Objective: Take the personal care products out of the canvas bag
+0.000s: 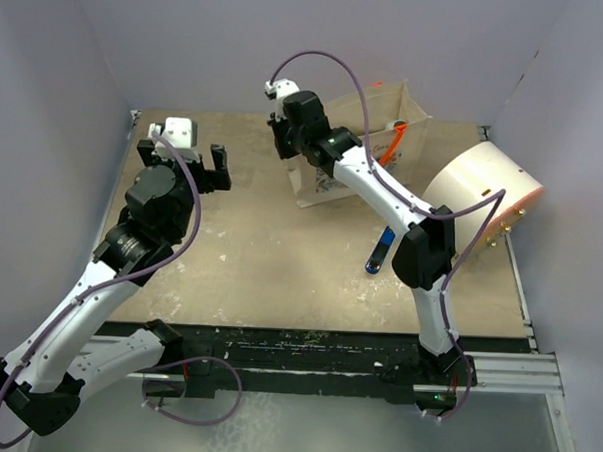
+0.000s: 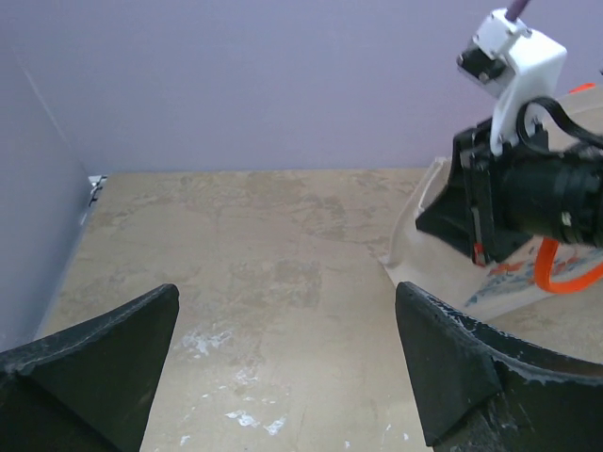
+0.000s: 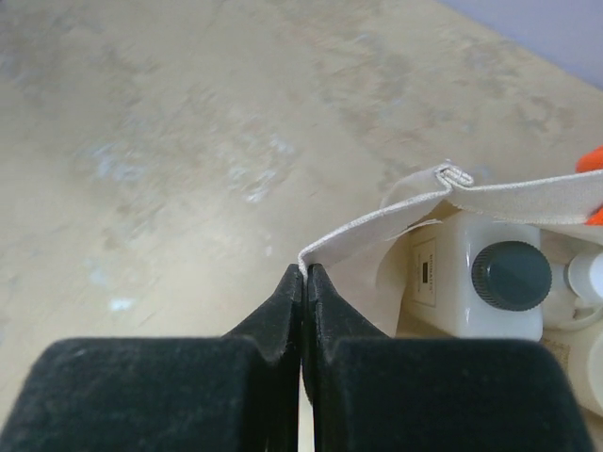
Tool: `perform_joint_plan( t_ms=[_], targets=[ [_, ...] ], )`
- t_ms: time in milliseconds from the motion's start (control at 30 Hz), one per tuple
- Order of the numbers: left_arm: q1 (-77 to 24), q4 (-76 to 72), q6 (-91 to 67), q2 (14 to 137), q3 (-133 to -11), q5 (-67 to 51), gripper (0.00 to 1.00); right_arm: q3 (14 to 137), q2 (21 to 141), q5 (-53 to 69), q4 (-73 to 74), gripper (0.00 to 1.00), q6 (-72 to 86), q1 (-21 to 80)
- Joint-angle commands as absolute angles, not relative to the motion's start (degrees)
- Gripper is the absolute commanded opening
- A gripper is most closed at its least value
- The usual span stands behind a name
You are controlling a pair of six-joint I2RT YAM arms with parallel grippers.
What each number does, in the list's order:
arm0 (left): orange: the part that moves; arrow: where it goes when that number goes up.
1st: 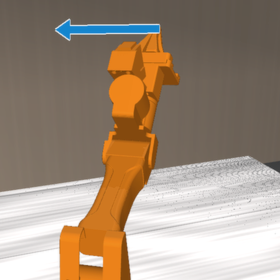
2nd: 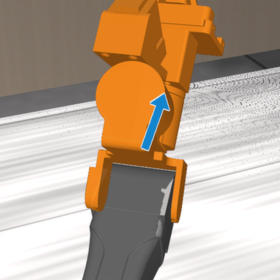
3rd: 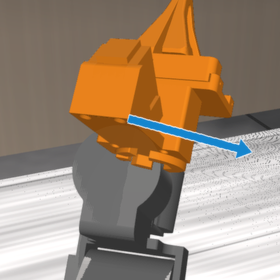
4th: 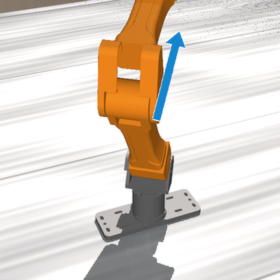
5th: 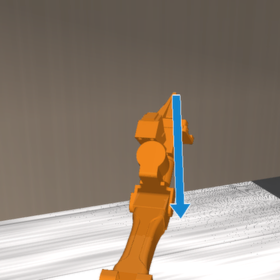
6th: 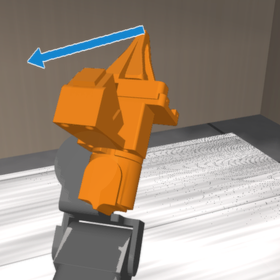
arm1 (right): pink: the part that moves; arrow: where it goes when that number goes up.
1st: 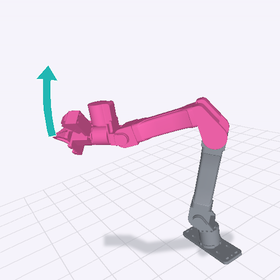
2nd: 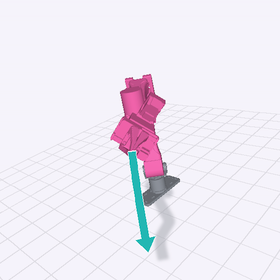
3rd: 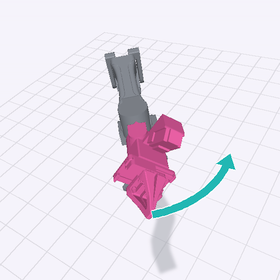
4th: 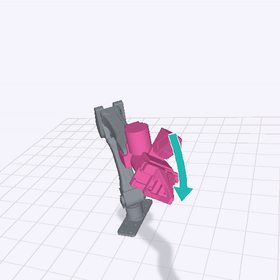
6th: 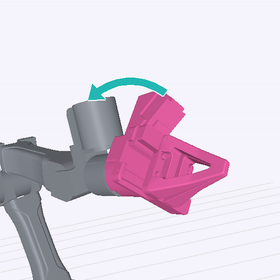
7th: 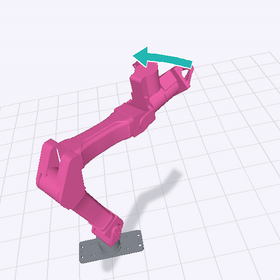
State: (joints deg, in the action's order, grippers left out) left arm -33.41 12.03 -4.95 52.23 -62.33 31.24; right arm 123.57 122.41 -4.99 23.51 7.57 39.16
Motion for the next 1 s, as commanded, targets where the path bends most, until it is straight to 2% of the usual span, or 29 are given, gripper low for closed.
perform_joint_plan(
  t_ms=[0,267,533,700,867,967],
  targets=[
    [-31.59,10.44,-7.93,49.76,-62.18,34.09,0.99,121.50,115.31,5.80,21.90,0.00,11.53,47.50],
    [-30.94,9.23,-8.79,45.49,-60.18,42.81,0.99,112.44,108.32,6.54,23.43,0.00,14.04,55.78],
    [-30.93,8.57,-9.43,43.24,-59.33,46.21,0.99,106.26,103.40,6.85,26.81,0.00,14.33,63.88],
    [-30.89,6.73,-8.87,41.37,-58.05,51.59,0.99,95.20,94.92,6.00,21.79,0.00,15.31,66.93],
    [-30.94,5.32,-8.88,40.51,-56.71,51.66,0.99,79.57,85.37,6.77,11.96,0.00,20.98,68.02],
    [-30.94,5.67,-9.43,41.50,-56.73,50.21,0.99,74.74,82.87,8.02,9.00,0.00,23.45,68.83]
  ],
)
